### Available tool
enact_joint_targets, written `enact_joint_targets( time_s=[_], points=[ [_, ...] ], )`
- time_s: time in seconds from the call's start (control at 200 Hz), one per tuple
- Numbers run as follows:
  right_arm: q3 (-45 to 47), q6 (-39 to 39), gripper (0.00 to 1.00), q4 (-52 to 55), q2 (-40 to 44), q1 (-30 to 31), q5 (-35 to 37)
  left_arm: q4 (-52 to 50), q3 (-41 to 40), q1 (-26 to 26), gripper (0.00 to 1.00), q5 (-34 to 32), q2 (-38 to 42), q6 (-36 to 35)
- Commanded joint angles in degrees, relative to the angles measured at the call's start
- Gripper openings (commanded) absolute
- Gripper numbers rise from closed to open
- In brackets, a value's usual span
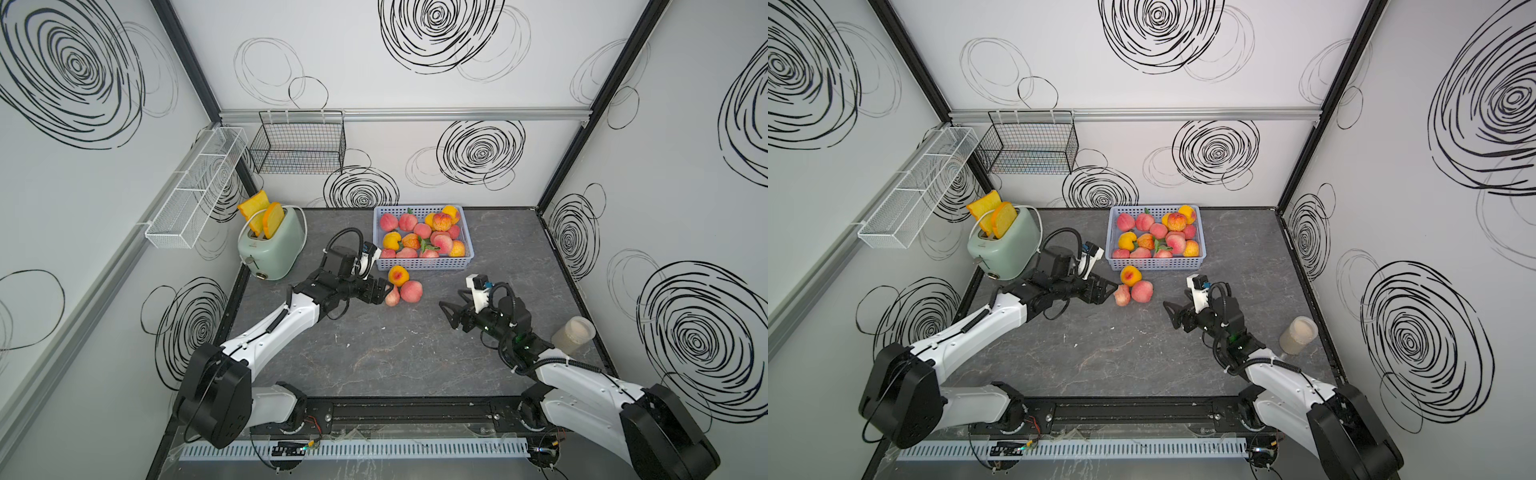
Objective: Put the peaches into the basket
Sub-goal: Pick up the peach from the center of the board.
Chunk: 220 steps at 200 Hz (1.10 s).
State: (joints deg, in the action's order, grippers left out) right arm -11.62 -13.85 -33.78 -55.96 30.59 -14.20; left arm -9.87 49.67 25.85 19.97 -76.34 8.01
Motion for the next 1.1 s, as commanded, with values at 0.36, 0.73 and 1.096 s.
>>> enact_joint_targets(
  time_s=[0.36,0.73,1.096],
  points=[
    [-1.3,9.1,0.86,-2.8,-0.8,11.8,6.0,10.2,-1.9,5.7,0.84,-12.4,-10.9,4.2],
    [-1.7,9.6,0.86,-2.8,-1.0,13.3,7.2,9.9,2.1,5.7,0.85,-13.9,-18.5,3.2],
    [-1.7,10.2,0.86,-3.2,-1.3,13.9,7.2,11.0,4.4,5.3,0.78,-13.8,-22.9,4.0]
  ],
)
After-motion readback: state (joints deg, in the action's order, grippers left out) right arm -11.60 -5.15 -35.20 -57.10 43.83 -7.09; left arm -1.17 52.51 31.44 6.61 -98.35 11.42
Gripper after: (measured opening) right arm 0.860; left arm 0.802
